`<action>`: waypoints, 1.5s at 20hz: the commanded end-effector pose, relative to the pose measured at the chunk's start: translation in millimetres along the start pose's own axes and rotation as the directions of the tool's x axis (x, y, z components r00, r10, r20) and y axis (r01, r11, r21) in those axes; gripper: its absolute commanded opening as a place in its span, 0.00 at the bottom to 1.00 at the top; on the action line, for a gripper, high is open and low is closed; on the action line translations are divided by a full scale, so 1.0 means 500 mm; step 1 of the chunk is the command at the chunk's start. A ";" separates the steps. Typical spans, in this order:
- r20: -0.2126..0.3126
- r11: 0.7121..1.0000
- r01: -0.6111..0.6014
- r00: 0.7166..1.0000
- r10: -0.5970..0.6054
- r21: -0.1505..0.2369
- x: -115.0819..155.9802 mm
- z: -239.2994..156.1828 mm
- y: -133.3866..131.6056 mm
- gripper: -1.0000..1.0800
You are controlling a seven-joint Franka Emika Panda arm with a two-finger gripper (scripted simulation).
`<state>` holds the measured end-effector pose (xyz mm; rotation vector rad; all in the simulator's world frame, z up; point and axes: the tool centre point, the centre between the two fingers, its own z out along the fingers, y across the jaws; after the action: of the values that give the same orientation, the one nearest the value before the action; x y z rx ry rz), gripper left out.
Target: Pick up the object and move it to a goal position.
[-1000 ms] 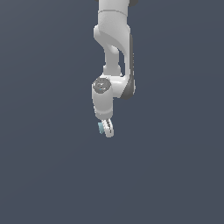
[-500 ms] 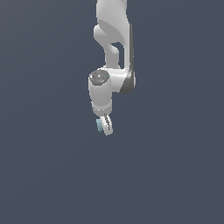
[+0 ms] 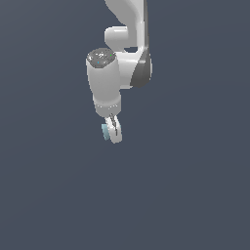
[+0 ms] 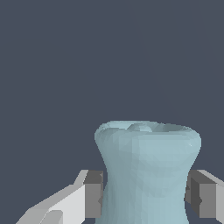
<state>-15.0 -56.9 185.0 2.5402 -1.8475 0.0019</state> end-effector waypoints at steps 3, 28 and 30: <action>-0.001 1.000 -0.001 1.000 0.001 -0.001 0.019 -0.097 -0.013 0.00; 0.001 1.000 0.002 1.000 -0.002 0.000 0.095 -0.488 -0.084 0.00; 0.001 1.000 0.002 1.000 -0.002 0.000 0.098 -0.500 -0.086 0.00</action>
<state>39.6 -89.3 429.9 2.5422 -1.8452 0.0014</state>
